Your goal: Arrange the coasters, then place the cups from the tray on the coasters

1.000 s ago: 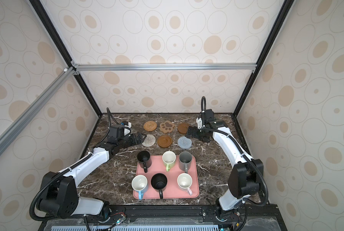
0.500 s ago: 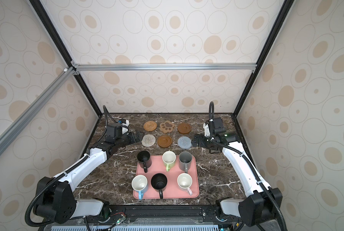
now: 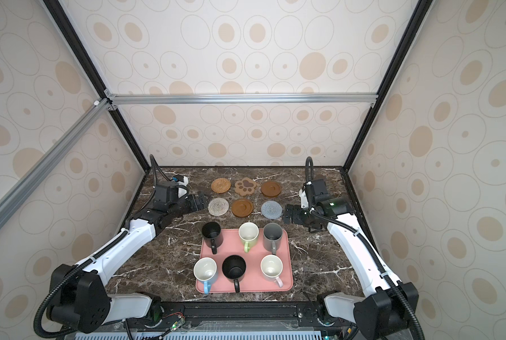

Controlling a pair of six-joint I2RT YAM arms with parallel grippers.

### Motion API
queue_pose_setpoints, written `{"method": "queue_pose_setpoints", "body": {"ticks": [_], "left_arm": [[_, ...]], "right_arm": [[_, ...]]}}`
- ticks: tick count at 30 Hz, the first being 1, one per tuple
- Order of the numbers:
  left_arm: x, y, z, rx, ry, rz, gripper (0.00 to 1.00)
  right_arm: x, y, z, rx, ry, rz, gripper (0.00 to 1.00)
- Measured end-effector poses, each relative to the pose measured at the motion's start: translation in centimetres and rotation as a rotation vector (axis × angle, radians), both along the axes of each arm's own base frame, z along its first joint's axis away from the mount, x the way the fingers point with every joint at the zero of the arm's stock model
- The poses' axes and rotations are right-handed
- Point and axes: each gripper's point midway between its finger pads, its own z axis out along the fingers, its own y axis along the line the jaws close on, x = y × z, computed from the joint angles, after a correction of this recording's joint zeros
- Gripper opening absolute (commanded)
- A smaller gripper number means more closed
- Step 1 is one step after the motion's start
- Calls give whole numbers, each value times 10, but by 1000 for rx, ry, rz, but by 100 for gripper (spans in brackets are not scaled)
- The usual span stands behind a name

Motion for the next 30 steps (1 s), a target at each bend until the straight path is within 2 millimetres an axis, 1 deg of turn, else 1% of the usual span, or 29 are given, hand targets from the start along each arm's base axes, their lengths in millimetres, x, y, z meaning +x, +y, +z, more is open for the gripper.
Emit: {"method": "queue_pose_setpoints", "body": {"ticks": [6,15,18,24,30], "left_arm": [[0,0,0,0,0,-1,100],[0,0,-2,0,5,-2,100],[1,-1,-5,0,12,-5,100],[1,-1,-6,2,15,-5,100],[2,-2,-11,6,29,-6,100]], "right_arm": [[-28,19,-20,-51,65,67,99],[-54,41,-43,-101,120,125,97],[-59,47,-52,-110,144,137,97],[-65,56,-63,-128,156,145,97],[-71,58,-76,-147,182,146,96]]}}
